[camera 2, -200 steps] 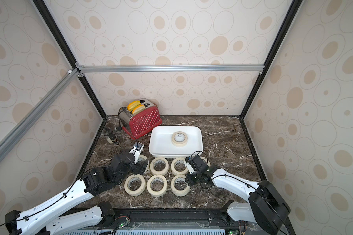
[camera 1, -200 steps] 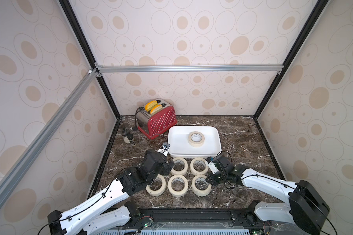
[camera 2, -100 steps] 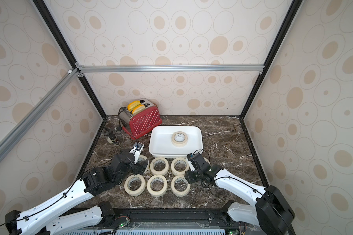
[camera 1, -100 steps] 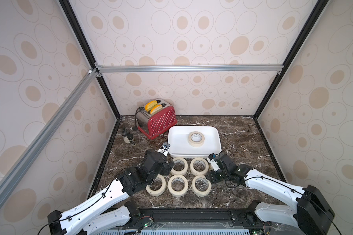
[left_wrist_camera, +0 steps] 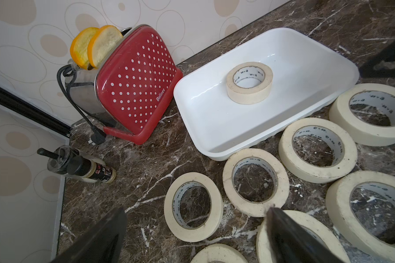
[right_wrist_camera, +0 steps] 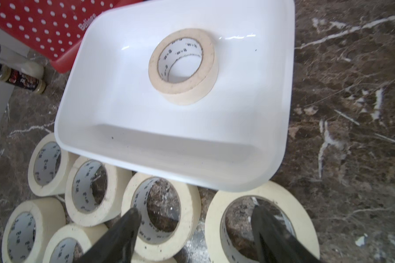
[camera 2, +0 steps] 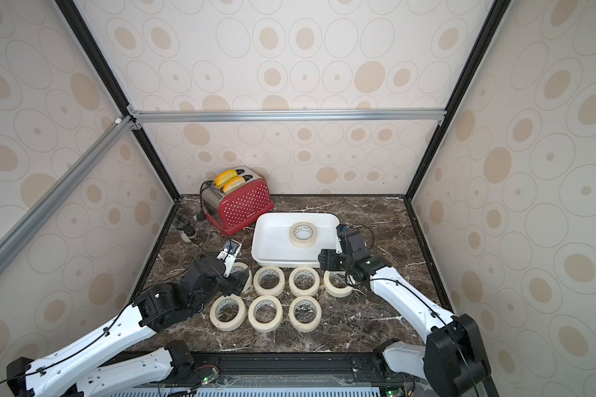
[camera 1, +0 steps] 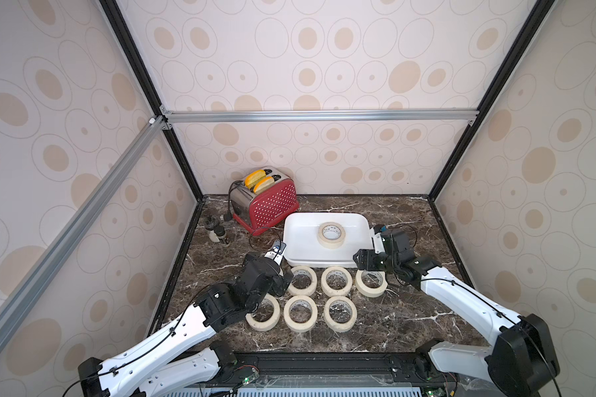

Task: Take out the art tape in the storage box
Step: Place the art tape at the center of the board.

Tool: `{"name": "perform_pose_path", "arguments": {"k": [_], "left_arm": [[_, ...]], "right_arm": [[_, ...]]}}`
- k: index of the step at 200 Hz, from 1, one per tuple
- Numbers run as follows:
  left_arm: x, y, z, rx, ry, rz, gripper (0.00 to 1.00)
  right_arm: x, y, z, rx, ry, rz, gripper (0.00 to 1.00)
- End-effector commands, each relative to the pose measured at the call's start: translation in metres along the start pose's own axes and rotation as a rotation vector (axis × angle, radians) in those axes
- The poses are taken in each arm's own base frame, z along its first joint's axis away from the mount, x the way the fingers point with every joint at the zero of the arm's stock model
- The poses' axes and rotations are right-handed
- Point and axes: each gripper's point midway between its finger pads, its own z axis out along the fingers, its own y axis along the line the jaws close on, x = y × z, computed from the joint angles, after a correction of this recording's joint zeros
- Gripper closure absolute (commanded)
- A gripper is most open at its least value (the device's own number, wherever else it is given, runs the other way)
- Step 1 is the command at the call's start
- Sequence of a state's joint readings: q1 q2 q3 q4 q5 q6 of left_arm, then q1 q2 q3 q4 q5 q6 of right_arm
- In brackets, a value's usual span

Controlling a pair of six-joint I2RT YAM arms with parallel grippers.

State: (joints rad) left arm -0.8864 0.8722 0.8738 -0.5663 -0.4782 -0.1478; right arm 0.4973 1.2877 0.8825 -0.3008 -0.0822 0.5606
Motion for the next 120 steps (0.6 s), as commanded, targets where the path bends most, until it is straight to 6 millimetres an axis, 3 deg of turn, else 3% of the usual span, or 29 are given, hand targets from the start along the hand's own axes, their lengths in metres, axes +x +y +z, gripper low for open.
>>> {"name": "perform_pose_path", "arguments": {"k": [1,60,120], "left_arm": [[-0.012,0.008,-0.008,-0.015,-0.026,-0.002,0.01],[-0.012,-0.001,-0.007,0.032,-0.019,0.005,0.01],[-0.016,-0.012,-0.009,0.098,-0.035,0.003,0.01]], "right_arm": [[-0.023,0.001,0.01,-0.018,-0.017,0.008,0.18],[-0.058,-0.018,0.067,0.015,0.024,0.046,0.16],[-0.068,-0.026,0.122,0.033,0.088,0.057,0.16]]}}
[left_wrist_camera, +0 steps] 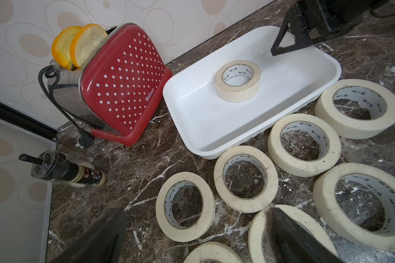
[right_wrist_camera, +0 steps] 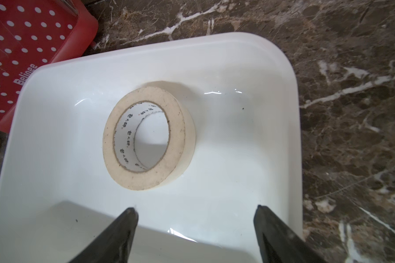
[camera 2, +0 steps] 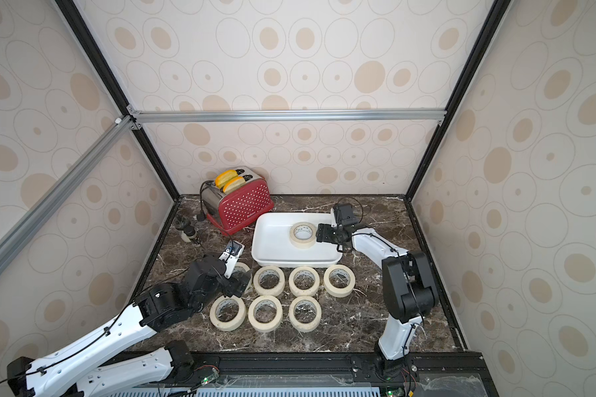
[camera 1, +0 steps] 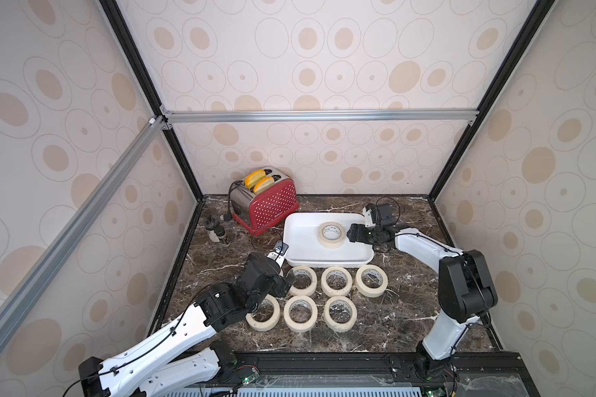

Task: Take out the art tape in the storage box
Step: Place the art tape at the center of the board, then pick up the art tape from the storage box.

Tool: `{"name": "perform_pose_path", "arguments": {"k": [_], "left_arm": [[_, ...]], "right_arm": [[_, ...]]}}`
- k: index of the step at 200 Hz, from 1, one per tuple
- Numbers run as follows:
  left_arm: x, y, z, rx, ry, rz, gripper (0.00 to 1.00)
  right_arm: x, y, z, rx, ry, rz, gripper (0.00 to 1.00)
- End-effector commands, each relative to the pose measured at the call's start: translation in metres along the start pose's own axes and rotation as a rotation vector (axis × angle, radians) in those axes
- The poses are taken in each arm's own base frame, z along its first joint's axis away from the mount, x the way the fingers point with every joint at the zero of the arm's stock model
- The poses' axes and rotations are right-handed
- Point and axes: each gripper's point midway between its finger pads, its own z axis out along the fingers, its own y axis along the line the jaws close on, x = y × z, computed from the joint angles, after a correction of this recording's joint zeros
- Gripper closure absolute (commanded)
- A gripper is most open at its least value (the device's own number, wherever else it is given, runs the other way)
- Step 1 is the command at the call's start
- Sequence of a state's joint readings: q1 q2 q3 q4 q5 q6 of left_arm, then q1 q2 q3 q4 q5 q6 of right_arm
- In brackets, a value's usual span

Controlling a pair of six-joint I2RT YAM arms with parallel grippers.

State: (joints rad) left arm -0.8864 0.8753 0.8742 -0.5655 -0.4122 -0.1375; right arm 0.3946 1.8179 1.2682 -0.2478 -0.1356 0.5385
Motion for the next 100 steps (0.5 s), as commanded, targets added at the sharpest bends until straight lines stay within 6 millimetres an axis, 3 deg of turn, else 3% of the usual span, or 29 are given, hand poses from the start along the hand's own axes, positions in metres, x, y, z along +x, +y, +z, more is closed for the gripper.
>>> {"name": "perform_pose_path", "arguments": {"k": [1,57,100], "left_arm": [[-0.016,-0.001,-0.009,0.033,-0.042,-0.007,0.01],[-0.019,0.0,-0.013,0.044,-0.073,-0.017,0.01],[-0.019,0.0,-0.013,0.039,-0.07,-0.013,0.01]], "right_arm": [[-0.007,0.003,0.013,-0.01,0.017,-0.008,0.16],[-0.004,0.01,0.052,-0.063,0.087,0.016,0.23],[-0.004,0.015,0.068,-0.101,0.111,0.032,0.31]]}}
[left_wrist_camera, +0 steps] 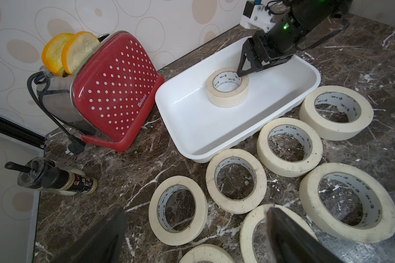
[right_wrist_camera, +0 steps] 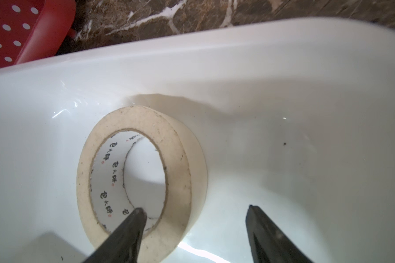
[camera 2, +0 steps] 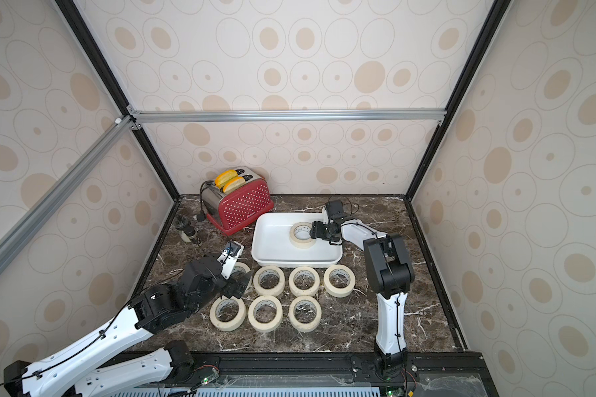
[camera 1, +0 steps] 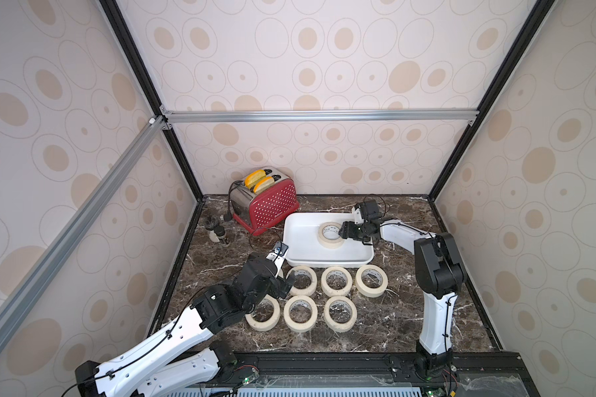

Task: Take out the art tape in the storage box
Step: Pick up the art tape from the storage box.

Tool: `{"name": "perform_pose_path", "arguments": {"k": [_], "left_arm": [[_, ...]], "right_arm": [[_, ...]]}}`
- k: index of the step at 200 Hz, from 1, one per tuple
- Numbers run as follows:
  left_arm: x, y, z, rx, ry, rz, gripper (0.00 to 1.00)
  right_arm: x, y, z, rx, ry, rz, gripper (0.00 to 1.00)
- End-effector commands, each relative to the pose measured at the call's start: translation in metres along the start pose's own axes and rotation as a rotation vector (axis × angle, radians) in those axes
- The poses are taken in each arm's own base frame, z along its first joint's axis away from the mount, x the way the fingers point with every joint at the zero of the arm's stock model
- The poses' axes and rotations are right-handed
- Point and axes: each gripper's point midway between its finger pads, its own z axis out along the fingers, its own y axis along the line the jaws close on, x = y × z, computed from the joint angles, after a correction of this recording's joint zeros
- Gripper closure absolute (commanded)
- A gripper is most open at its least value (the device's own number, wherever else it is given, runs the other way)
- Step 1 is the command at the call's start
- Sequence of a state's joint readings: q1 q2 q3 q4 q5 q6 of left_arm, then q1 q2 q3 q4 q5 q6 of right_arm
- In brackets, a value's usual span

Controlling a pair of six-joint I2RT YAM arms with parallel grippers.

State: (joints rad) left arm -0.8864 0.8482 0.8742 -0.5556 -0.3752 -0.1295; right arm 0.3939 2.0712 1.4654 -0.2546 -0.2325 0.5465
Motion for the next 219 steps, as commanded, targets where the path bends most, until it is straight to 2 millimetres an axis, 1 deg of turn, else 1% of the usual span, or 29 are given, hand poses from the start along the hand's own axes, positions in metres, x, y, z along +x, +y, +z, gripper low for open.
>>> {"name": "perform_pose_path", "arguments": {"k": [1,21,45,72,101,118,177,195,219], "left_arm": [[-0.013,0.003,-0.006,0.001,-0.039,-0.004,0.01],[-0.014,0.004,-0.006,-0.003,-0.038,-0.006,0.01],[-0.013,0.004,-0.006,-0.005,-0.036,-0.007,0.01],[-0.013,0.005,-0.006,-0.011,-0.036,-0.006,0.01],[-0.013,0.006,-0.006,-0.014,-0.032,-0.006,0.01],[-0.013,0.006,-0.006,-0.016,-0.034,-0.006,0.01],[-0.013,0.007,-0.006,-0.02,-0.033,-0.007,0.01],[-0.014,0.007,-0.007,-0.019,-0.036,-0.008,0.01],[-0.014,0.007,-0.007,-0.019,-0.037,-0.008,0.01]], "right_arm": [[-0.002,0.006,0.005,-0.034,0.019,0.011,0.31],[0.0,0.007,0.011,-0.048,0.033,0.018,0.39],[0.002,0.007,0.018,-0.058,0.049,0.026,0.5],[0.003,0.007,0.022,-0.06,0.059,0.034,0.6],[0.003,0.009,0.021,-0.072,0.063,0.038,0.77],[0.001,0.012,0.016,-0.082,0.047,0.039,0.85],[-0.003,0.022,-0.011,-0.108,0.002,0.027,0.87],[-0.002,0.026,-0.023,-0.116,-0.012,0.018,0.87],[0.002,0.03,-0.044,-0.122,-0.036,0.003,0.88]]}}
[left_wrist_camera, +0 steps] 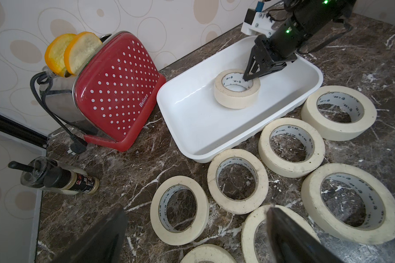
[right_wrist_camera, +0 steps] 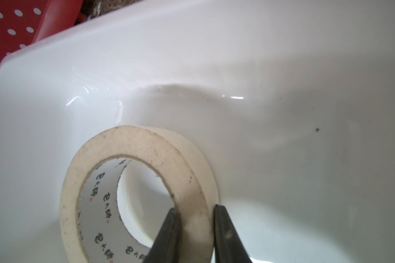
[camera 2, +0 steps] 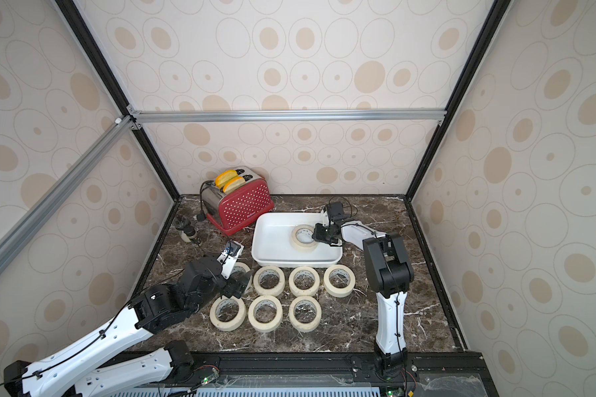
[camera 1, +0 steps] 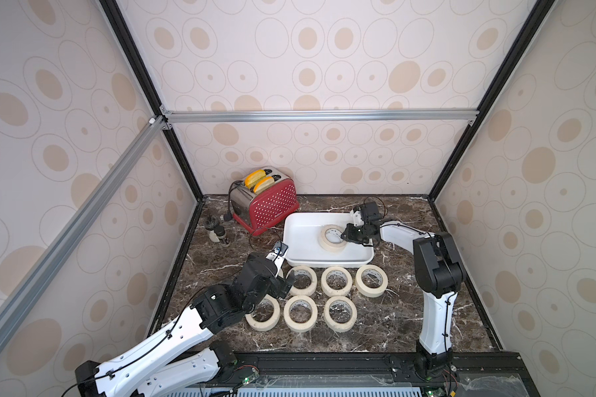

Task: Take out the art tape in the storage box
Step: Pick up the art tape from the storage box.

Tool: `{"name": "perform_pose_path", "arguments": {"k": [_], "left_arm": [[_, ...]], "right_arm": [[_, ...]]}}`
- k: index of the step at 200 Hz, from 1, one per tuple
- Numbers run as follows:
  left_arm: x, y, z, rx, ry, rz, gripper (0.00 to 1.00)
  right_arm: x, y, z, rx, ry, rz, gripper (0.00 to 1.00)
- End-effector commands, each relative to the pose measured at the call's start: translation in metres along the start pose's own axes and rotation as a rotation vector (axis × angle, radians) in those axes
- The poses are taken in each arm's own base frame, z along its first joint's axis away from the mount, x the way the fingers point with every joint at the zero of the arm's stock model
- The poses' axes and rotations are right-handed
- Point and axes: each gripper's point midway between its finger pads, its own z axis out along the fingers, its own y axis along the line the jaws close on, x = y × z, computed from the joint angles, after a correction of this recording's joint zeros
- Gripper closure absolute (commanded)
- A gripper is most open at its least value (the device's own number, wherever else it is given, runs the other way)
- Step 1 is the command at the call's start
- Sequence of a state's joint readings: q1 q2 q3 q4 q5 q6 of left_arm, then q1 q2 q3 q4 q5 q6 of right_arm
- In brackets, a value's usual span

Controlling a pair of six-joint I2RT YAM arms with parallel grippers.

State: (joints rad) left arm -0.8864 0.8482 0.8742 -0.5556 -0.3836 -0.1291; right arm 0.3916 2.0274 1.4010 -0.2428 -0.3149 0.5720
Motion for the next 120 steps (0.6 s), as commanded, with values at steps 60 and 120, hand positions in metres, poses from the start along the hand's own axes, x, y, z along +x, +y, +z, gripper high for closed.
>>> {"name": "perform_pose_path", "arguments": {"k": [60,120], "left_arm": [[-0.016,0.007,-0.009,-0.012,-0.042,-0.011,0.01],[-0.017,0.009,-0.012,-0.017,-0.056,-0.02,0.01]], "right_arm": [[0.018,0.03,-0.094,-0.03,-0.114,-0.076,0.88],[0.081,0.011,-0.153,0.058,-0.087,-0.073,0.88]]}}
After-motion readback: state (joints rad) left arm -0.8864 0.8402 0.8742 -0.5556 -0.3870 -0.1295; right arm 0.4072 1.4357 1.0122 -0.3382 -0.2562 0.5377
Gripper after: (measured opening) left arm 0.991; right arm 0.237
